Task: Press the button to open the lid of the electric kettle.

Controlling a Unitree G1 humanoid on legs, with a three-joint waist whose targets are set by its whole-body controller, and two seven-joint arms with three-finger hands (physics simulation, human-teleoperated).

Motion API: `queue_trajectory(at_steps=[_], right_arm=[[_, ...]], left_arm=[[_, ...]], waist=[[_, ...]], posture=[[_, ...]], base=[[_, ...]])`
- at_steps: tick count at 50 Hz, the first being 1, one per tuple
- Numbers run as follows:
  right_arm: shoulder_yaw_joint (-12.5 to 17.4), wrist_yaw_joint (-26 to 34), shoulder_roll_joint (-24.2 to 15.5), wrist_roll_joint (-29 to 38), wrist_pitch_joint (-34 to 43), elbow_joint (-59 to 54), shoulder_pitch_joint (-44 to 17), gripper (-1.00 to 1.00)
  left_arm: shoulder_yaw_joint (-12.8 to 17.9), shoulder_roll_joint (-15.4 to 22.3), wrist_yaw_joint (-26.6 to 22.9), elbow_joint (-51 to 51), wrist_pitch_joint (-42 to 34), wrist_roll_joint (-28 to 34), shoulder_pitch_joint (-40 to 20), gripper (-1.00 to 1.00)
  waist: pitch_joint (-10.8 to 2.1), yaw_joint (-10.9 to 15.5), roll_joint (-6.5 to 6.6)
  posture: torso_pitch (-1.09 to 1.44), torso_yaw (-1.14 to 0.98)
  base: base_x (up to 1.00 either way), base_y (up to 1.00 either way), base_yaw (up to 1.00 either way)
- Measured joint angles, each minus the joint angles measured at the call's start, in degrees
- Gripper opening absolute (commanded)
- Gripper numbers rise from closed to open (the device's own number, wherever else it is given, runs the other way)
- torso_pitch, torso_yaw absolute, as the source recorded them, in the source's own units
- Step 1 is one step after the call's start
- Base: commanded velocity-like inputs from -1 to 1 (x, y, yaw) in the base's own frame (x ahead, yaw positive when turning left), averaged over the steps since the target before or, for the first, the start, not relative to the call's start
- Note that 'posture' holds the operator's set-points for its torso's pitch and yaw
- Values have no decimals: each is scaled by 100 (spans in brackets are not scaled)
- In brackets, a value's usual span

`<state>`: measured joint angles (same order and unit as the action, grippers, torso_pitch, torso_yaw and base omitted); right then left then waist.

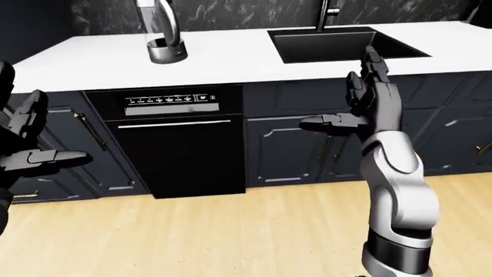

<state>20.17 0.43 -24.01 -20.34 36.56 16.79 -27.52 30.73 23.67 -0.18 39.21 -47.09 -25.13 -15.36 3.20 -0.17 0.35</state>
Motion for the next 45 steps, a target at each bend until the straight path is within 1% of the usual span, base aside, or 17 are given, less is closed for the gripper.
queue_trajectory(at_steps=[4,6,8,11,13,15,18,19,20,22,23,29,32,34,35,38,45], right_arm=[[57,-37,-18,35,-3,-23,22,100],[47,-36,-23,44,7,-24,12,100],[-14,-14,20,31,-2,-4,-1,100],[-104,25,41,-14,45,-8,10,100],[-91,30,31,-28,68,-3,-11,100],[-57,24,15,-31,57,43,-29,100],[-23,22,-14,-40,27,119,-62,100],[9,18,-30,-40,16,104,-41,100],[31,6,-18,-32,28,65,-11,100],[63,-25,-16,-10,90,5,51,100],[61,-33,-18,-5,116,-11,42,100],[75,-43,-40,-64,93,74,-35,100],[93,-64,-58,-87,124,51,-39,100],[87,-77,-64,-107,146,53,-79,100],[49,-80,-7,-127,154,43,-73,100],[-78,-49,20,-214,229,20,-15,100],[24,-93,-53,-266,244,116,-91,100]], left_arm=[[-52,-12,-26,11,-27,-29,-27,100],[-54,5,-29,8,-43,-48,-46,100],[-3,38,-20,-26,-39,-30,-37,100],[65,32,9,-86,-72,12,12,100],[74,48,20,-73,-73,23,-8,100],[72,54,16,-25,-37,22,-22,100],[72,74,5,2,-1,11,-50,100],[33,12,-1,4,5,3,-42,100],[-13,-14,-14,-11,-12,-14,-7,100],[-85,-16,-44,-69,-85,-54,9,100],[-79,-9,-49,-81,-111,-63,10,100],[19,38,-17,24,-40,-49,-41,100],[6,43,-25,48,-3,-63,-54,100],[5,52,-24,31,-5,-67,-56,100],[28,54,-19,-22,-19,-65,-39,100],[73,37,27,-89,-84,-21,25,100],[70,73,38,-1,-47,-42,-47,100]], waist=[[0,-41,168],[-17,-43,313],[6,30,250],[-41,52,283],[-80,65,209],[-68,99,68],[-76,144,-264],[-41,85,-213],[7,45,-225],[0,-18,-299],[-20,-32,-287],[-37,-59,1],[-80,-115,242],[-150,-106,470],[-146,-50,404],[-17,52,379],[-7,125,-132]], posture=[[0,0],[0,0],[0,0],[0,0],[0,0],[0,0],[0,0],[0,0],[0,0],[0,0],[0,0],[0,0],[0,0],[0,0],[0,0],[0,0],[0,0]], base=[[27,0,0],[29,0,0],[28,0,0],[29,0,0],[28,2,0],[29,6,0],[28,10,0],[28,11,0],[28,9,0],[28,11,0],[28,10,0],[29,25,0],[28,32,0],[29,39,0],[28,39,0],[29,39,0],[28,40,0]])
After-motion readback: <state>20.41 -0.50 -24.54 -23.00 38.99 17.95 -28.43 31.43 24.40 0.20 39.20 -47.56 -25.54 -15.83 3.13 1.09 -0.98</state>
